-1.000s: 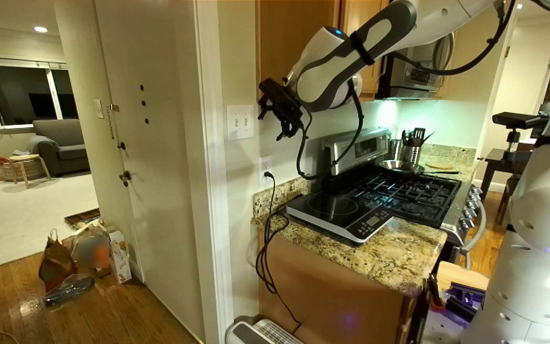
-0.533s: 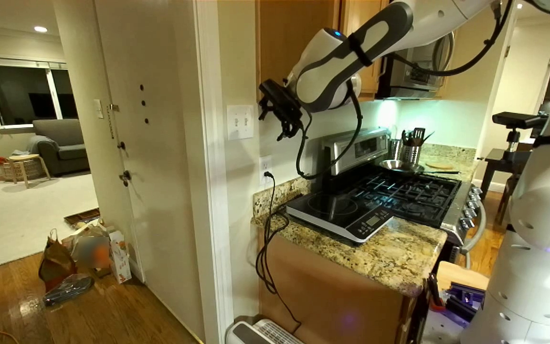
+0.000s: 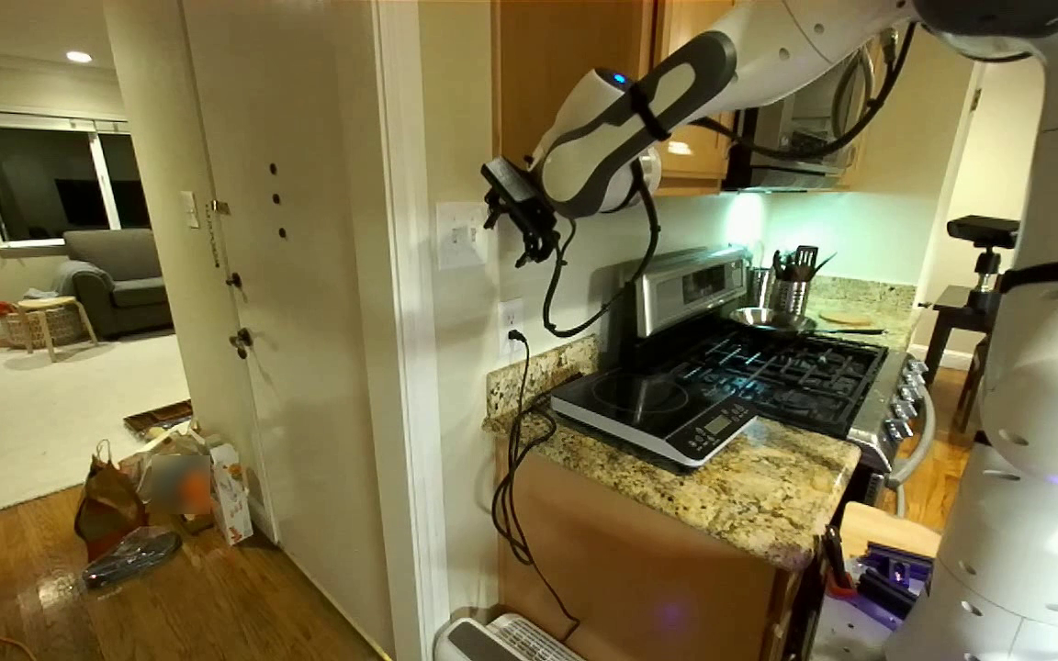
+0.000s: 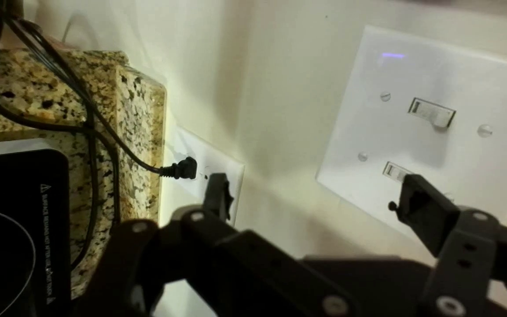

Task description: Turn off the left light switch

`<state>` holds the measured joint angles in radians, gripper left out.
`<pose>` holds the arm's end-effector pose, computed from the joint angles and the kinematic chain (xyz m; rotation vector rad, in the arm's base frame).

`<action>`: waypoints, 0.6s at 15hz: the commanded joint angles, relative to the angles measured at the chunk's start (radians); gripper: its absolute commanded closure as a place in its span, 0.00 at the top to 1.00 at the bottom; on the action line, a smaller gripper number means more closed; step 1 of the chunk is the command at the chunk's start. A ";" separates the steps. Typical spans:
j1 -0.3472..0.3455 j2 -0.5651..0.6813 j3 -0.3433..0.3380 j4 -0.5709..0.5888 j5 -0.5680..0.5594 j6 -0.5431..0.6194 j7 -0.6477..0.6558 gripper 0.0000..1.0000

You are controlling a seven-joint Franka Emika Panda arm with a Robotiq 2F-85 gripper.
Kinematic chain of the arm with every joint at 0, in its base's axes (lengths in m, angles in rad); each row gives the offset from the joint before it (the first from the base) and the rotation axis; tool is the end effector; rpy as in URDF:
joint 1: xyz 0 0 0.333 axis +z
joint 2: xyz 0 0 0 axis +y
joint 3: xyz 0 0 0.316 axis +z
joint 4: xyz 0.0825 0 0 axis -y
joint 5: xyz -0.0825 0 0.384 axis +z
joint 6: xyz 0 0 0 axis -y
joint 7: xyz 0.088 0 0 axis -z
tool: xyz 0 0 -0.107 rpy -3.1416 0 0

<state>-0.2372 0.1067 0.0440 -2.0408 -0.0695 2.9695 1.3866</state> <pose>0.6099 -0.1154 0.4898 -1.8480 1.7544 -0.9450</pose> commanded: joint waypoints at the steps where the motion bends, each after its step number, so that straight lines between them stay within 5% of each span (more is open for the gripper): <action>1: 0.017 0.096 0.009 0.124 -0.001 -0.028 0.021 1.00; 9: 0.032 0.168 0.021 0.231 -0.006 -0.031 0.003 1.00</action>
<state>-0.2102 0.2587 0.0695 -1.8509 -0.0696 2.9638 1.3853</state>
